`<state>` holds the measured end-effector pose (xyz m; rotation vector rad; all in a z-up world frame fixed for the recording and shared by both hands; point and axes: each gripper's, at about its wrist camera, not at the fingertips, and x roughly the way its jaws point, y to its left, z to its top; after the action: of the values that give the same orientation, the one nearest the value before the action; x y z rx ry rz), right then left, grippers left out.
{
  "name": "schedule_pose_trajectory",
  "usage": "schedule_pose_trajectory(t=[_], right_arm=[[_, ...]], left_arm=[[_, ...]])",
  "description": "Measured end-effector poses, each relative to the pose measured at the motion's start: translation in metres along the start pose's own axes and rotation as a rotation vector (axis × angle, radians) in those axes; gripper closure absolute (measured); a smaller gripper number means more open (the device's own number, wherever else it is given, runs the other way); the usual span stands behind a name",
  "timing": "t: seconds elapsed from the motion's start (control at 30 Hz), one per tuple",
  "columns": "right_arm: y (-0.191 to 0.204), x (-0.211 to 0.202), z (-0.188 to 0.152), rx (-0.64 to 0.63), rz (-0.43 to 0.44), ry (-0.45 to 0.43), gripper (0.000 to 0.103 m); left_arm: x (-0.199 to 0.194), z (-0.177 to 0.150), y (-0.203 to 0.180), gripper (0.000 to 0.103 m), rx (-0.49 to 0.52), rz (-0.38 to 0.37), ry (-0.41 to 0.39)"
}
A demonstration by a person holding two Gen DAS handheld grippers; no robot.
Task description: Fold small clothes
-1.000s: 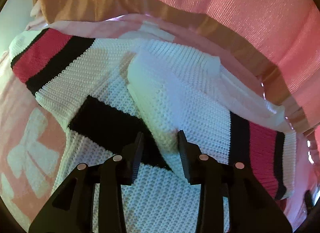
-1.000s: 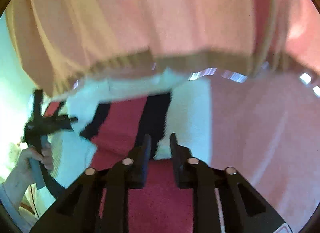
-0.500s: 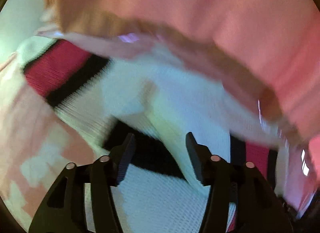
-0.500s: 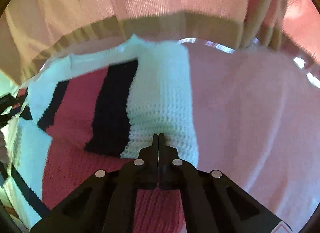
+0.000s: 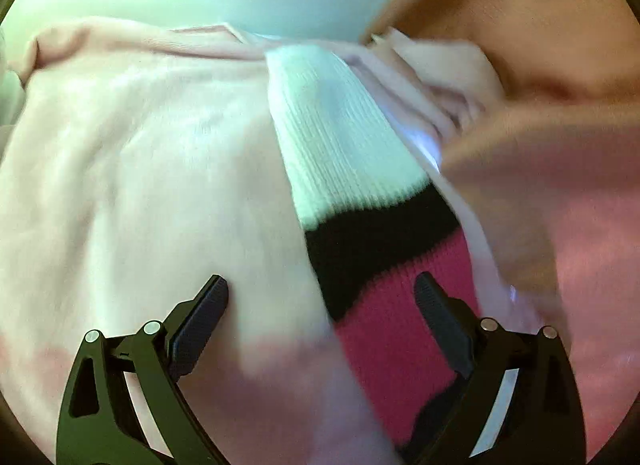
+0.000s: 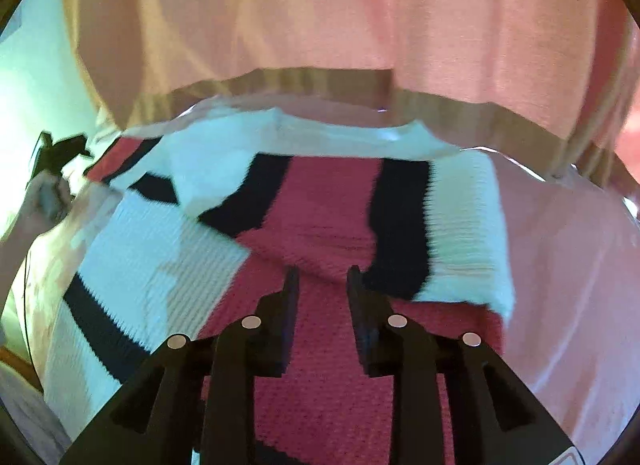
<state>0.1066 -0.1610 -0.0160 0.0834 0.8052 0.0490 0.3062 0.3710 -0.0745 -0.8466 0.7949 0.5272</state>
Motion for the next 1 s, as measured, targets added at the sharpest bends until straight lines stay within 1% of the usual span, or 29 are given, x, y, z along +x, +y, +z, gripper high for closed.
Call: schedule_pose_trajectory(t=[0.07,0.1,0.17,0.2,0.23,0.27,0.3,0.33,0.37,0.4,0.47,0.53,0.57,0.6,0.63,0.67,0.7,0.73,0.8,0.87,0.9,0.93,1.0], right_arm=[[0.004,0.006,-0.003,-0.002,0.012,0.018,0.074],[0.004,0.009,-0.005,0.001,0.015,0.027,0.073],[0.004,0.016,-0.006,0.006,0.017,0.046,0.073],[0.003,0.018,-0.007,0.009,0.016,0.051,0.072],[0.002,0.020,-0.007,0.011,0.014,0.057,0.072],[0.001,0.021,-0.007,0.012,0.010,0.059,0.072],[0.001,0.020,-0.008,0.014,0.008,0.059,0.071],[-0.001,0.019,-0.007,0.018,0.008,0.057,0.071],[-0.002,0.017,-0.006,0.023,0.006,0.052,0.070],[-0.003,0.015,-0.005,0.031,0.006,0.044,0.069],[-0.006,0.008,-0.002,0.051,0.015,0.025,0.066],[-0.008,0.001,0.001,0.062,0.013,0.003,0.063],[-0.009,-0.002,0.002,0.063,0.011,-0.007,0.063],[-0.010,-0.005,0.003,0.065,0.008,-0.017,0.062],[-0.010,-0.007,0.004,0.063,0.006,-0.021,0.062],[-0.011,-0.010,0.005,0.062,0.002,-0.027,0.061],[-0.012,-0.012,0.005,0.064,-0.002,-0.033,0.059],[-0.014,-0.015,0.006,0.069,-0.006,-0.036,0.059],[-0.018,-0.016,0.007,0.076,-0.014,-0.039,0.057],[-0.021,-0.013,0.007,0.081,-0.006,-0.036,0.057],[-0.018,-0.009,0.008,0.067,0.020,-0.034,0.057],[-0.011,-0.005,0.009,0.042,0.037,-0.033,0.057],[0.010,0.003,0.015,-0.041,0.081,-0.031,0.057]], left_arm=[[0.004,0.010,-0.002,0.011,0.005,-0.021,-0.051],[0.007,0.012,-0.005,0.013,0.033,-0.029,-0.073],[0.011,0.013,-0.010,0.033,0.080,-0.027,-0.098],[0.013,0.013,-0.013,0.062,0.101,-0.039,-0.100],[0.015,0.015,-0.016,0.088,0.111,-0.061,-0.079],[0.015,0.015,-0.017,0.096,0.103,-0.107,-0.064],[0.007,0.014,-0.020,0.095,0.084,-0.156,-0.073],[-0.001,0.015,-0.021,0.095,0.082,-0.170,-0.094],[-0.012,0.011,-0.033,0.095,0.105,-0.180,-0.119],[-0.026,0.006,-0.046,0.096,0.138,-0.198,-0.138],[-0.067,-0.009,-0.088,0.096,0.236,-0.293,-0.184],[-0.103,-0.034,-0.126,0.096,0.323,-0.391,-0.191],[-0.120,-0.051,-0.148,0.095,0.381,-0.443,-0.181],[-0.130,-0.066,-0.164,0.095,0.429,-0.475,-0.178],[-0.149,-0.094,-0.188,0.095,0.511,-0.523,-0.168],[-0.162,-0.119,-0.200,0.095,0.566,-0.555,-0.150],[-0.172,-0.141,-0.214,0.095,0.615,-0.587,-0.120],[-0.182,-0.171,-0.229,0.095,0.669,-0.620,-0.080],[-0.189,-0.199,-0.247,0.095,0.700,-0.651,-0.040],[-0.194,-0.210,-0.254,0.095,0.658,-0.676,0.000],[-0.194,-0.210,-0.256,0.095,0.637,-0.673,0.017],[-0.196,-0.210,-0.254,0.095,0.632,-0.666,0.014],[-0.200,-0.202,-0.249,0.095,0.632,-0.630,-0.027]])
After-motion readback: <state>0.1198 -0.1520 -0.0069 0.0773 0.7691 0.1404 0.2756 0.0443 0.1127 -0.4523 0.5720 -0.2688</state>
